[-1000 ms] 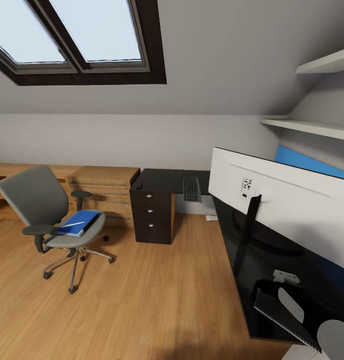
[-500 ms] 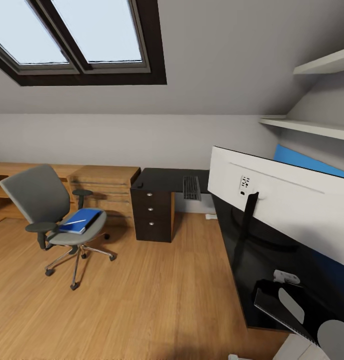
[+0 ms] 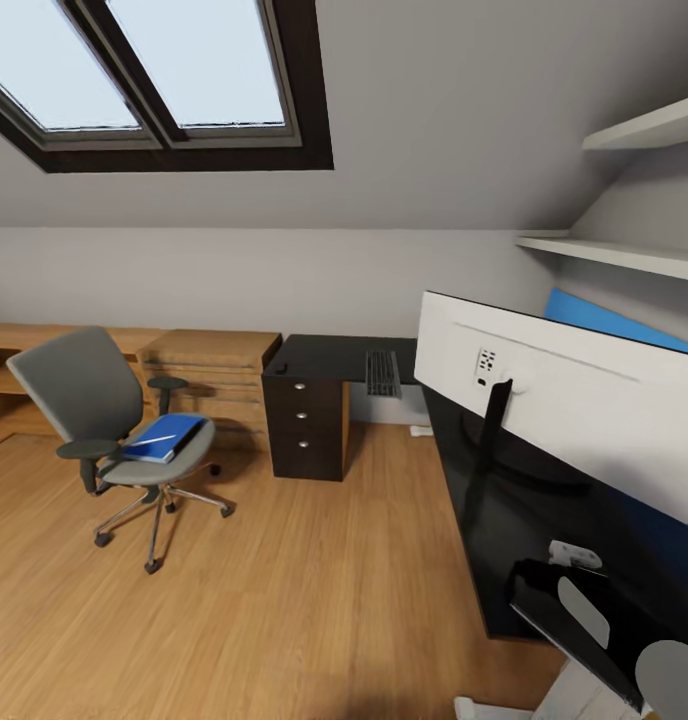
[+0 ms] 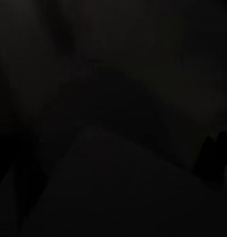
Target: In the bedroom, organize the workspace by keeping the computer under the desk, ensuring the monitor is on the desk, placing the keyboard on the desk next to the monitor, placing the mouse on the desk next to the keyboard, moving the folder from the swivel chair onto the desk next to the mouse, stacking the notebook on top of the folder with the pen on top of the notebook, and positioning the swivel chair next to the desk.
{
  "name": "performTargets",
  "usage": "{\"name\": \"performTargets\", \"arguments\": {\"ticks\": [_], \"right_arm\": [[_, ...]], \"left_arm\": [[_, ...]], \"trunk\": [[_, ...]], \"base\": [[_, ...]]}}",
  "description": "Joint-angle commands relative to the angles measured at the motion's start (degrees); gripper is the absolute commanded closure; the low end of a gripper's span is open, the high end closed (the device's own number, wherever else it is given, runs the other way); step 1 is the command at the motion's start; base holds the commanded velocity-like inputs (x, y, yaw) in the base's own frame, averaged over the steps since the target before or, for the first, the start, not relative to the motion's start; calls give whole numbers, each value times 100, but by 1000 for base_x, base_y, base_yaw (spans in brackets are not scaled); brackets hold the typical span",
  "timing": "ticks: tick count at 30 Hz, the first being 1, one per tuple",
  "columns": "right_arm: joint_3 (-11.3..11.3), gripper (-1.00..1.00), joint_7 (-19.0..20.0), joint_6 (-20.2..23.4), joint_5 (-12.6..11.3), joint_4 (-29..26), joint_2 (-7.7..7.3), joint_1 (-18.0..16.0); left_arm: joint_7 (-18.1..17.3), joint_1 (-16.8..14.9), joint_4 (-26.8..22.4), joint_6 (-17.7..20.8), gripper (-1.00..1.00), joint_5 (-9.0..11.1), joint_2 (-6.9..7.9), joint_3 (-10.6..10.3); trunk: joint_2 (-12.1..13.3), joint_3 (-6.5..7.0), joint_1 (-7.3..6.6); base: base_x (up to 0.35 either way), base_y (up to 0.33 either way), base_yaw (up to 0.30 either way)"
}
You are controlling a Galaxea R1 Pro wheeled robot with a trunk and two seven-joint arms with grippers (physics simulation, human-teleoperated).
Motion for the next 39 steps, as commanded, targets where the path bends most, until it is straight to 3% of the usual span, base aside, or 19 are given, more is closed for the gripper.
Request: {"name": "performTargets", "arguments": {"ticks": [1,11,15,20,39], "right_arm": [[57,-100,-48,50,-103,91,-7,3],[57,-100,-46,31,-99,64,-6,3],[64,-100,-40,-263,-94,39,8,3],[65,-100,-39,-321,-94,-114,9,3],[82,-100,-52,-310,-94,-463,-5,3]], "left_arm": [[45,-2,-4,-21,-100,57,5,-46],[51,-2,-4,-21,-100,58,5,-46],[51,-2,-4,-21,-100,64,5,-46],[51,-2,-4,-17,-100,64,5,-46],[51,-2,6,-13,-100,57,5,-46]], "trunk": [[-3,-8,-1],[-3,-8,-1],[-3,-8,-1],[-3,-5,-1],[-3,151,-1]], "base": [[-77,0,0],[-15,0,0],[0,0,0],[0,0,0],[0,0,0]]}}
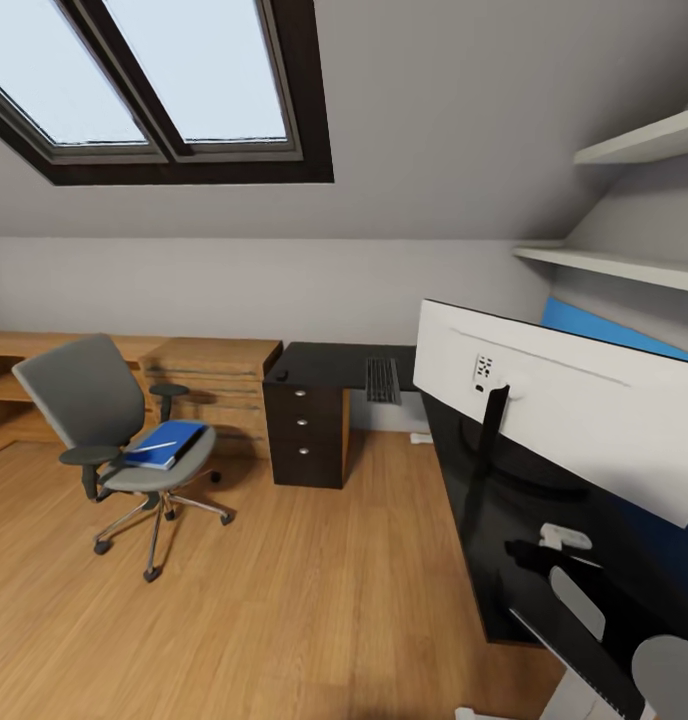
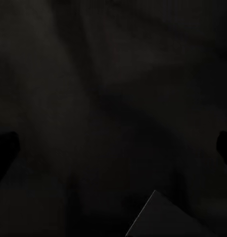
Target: In the bedroom, organize the workspace by keeping the computer under the desk, ensuring the monitor is on the desk, placing the keyboard on the desk next to the monitor, placing the mouse on the desk next to the keyboard, moving the folder from the swivel chair onto the desk next to the mouse, stacking the notebook on top of the folder with the pen on top of the notebook, and positioning the swivel chair next to the desk.
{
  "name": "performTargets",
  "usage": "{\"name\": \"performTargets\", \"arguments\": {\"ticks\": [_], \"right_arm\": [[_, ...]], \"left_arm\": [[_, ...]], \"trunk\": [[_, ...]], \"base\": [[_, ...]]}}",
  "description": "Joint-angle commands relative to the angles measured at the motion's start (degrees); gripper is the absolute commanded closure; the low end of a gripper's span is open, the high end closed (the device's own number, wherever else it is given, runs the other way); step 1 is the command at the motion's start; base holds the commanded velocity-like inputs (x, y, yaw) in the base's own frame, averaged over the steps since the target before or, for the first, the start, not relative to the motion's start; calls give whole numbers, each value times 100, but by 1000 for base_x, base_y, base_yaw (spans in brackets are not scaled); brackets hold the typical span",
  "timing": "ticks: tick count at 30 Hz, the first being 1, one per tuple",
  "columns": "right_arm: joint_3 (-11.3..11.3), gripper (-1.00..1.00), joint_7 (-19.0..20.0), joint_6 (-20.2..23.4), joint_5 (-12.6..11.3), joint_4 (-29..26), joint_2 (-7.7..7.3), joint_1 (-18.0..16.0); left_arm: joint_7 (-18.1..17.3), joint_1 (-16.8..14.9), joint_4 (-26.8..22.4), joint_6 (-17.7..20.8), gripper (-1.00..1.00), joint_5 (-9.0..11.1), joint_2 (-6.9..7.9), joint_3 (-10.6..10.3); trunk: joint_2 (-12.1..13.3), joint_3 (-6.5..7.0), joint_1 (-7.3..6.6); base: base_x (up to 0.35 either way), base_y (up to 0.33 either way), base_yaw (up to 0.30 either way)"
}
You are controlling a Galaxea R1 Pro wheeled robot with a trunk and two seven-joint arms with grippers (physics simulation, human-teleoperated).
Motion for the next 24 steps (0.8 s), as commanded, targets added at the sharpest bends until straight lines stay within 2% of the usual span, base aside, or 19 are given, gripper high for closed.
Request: {"name": "performTargets", "arguments": {"ticks": [1,5,17,24], "right_arm": [[48,-100,-55,34,-52,-177,-18,1],[48,-100,-56,52,-54,-351,-27,4],[49,-100,-63,58,-57,-424,-30,12],[49,-100,-65,58,-58,-433,-30,11]], "left_arm": [[43,-2,2,-21,-100,56,5,-46],[40,-2,4,-21,-100,56,5,-46],[39,-2,5,-21,-100,56,5,-46],[42,-2,5,-15,-100,56,5,-46]], "trunk": [[-4,3,0],[-4,38,0],[-4,146,0],[-4,208,0]], "base": [[0,0,0],[0,0,0],[-5,0,0],[-214,0,0]]}}
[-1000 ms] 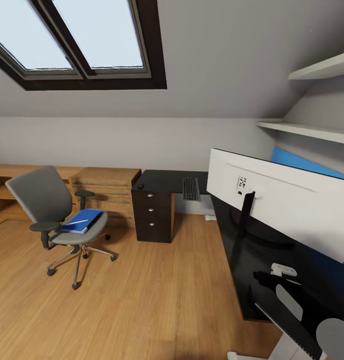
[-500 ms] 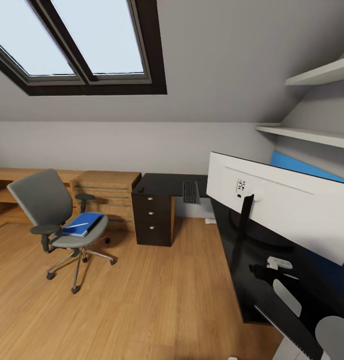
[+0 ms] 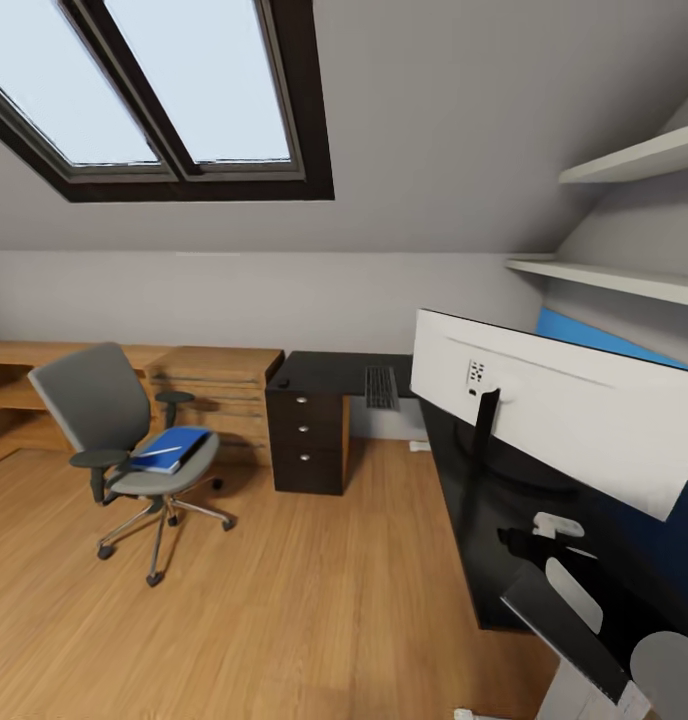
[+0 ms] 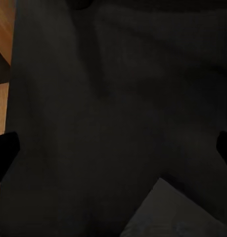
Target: In the bedroom, organize the workspace by keeping the computer under the desk, ensuring the monitor is on the desk, placing the keyboard on the desk next to the monitor, placing the mouse on the desk next to the keyboard, moving the folder from the swivel chair onto the desk next to the mouse, stacking the notebook on top of the folder with the pen on top of the notebook, and positioning the swivel chair next to the desk.
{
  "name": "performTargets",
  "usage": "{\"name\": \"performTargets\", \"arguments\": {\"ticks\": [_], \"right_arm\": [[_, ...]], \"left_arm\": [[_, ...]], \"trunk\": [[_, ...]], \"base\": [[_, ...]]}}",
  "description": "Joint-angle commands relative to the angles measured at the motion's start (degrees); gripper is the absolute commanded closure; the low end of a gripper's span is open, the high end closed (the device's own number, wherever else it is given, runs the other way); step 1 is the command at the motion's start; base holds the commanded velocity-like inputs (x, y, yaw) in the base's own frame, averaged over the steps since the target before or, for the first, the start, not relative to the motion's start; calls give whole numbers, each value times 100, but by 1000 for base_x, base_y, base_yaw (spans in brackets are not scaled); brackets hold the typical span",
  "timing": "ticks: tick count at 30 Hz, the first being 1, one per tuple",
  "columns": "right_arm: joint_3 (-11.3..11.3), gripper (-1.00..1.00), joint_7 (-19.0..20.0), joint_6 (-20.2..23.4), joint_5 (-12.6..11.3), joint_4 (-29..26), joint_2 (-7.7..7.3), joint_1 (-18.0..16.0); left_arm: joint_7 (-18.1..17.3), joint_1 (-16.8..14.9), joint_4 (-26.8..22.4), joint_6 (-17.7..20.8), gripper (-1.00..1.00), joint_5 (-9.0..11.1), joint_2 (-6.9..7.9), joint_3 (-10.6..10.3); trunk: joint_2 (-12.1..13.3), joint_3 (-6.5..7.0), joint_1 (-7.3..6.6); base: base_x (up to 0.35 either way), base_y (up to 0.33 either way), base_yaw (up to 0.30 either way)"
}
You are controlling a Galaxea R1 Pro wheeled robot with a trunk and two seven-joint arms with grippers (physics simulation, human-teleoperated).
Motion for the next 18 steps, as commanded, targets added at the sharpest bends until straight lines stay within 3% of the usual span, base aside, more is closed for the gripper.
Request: {"name": "performTargets", "arguments": {"ticks": [1,10,18], "right_arm": [[43,-100,-55,12,-53,-15,-10,-4],[43,-100,-55,11,-54,-66,-17,-4],[35,-100,-131,48,-66,-792,-83,74]], "left_arm": [[43,-1,-4,-20,-100,56,5,-46],[44,-1,-4,-17,-100,58,5,-46],[47,-1,2,-4,-100,59,5,-50]], "trunk": [[-4,2,-3],[-4,83,-3],[-4,154,-3]], "base": [[-305,0,0],[-326,0,0],[-337,0,0]]}}
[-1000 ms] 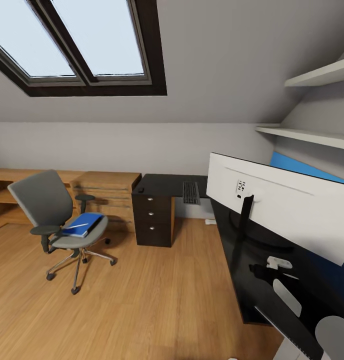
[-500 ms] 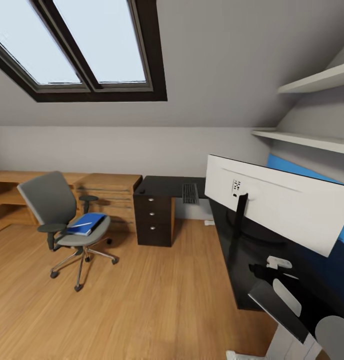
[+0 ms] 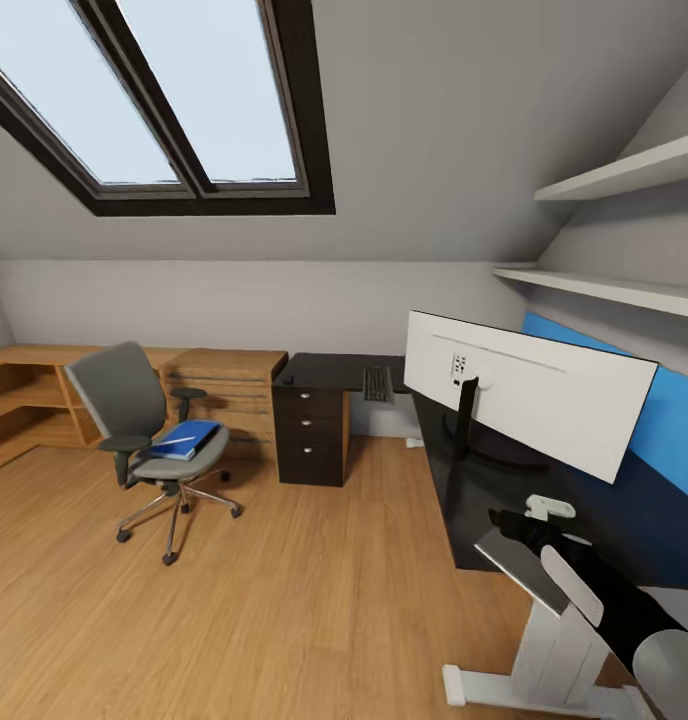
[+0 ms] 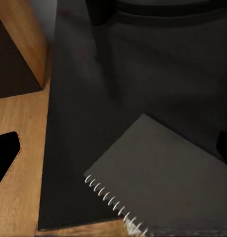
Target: In the bedroom, organize the workspace by keeping the computer under the desk, ensuring the monitor is on the desk, placing the keyboard on the desk next to the monitor, placing the mouse on the desk next to the keyboard, moving the folder from the swivel chair onto the desk next to the mouse, stacking the notebook on top of the folder with the pen on top of the notebook, and positioning the swivel chair next to the desk.
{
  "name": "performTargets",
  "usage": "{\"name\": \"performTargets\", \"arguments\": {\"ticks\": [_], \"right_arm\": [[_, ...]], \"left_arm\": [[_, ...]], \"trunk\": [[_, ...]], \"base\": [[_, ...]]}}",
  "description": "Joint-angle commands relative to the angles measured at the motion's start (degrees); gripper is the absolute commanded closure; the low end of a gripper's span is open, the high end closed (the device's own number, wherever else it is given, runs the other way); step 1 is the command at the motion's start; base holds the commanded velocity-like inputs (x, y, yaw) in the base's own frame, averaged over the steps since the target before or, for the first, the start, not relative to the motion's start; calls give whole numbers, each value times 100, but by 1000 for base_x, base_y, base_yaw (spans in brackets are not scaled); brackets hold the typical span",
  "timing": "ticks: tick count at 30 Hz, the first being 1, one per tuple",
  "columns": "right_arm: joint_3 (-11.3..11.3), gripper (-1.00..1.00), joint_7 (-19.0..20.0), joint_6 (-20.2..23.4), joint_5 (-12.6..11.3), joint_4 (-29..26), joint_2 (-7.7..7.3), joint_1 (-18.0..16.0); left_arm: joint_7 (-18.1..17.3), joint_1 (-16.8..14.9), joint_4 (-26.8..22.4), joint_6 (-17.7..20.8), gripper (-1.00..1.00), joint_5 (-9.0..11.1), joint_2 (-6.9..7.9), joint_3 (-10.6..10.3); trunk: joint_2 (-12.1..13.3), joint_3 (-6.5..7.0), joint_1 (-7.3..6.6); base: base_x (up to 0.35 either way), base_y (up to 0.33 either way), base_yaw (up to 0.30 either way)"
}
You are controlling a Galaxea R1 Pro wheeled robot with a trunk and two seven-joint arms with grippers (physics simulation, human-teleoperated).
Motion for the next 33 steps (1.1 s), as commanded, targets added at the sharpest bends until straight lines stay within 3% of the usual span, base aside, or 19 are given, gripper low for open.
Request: {"name": "performTargets", "arguments": {"ticks": [1,12,33], "right_arm": [[33,-100,-66,16,-55,-62,-16,14],[33,-100,-119,38,-66,-320,-41,93],[25,-100,-120,29,-91,-345,-109,138]], "left_arm": [[44,-2,-3,-20,-100,57,5,-45],[48,-2,-1,-17,-100,62,7,-46],[58,-2,-8,-47,-100,70,12,-38]], "trunk": [[-5,2,-3],[-5,100,-3],[-5,289,-3]], "base": [[-338,0,0],[-301,0,0],[-17,0,-93]]}}
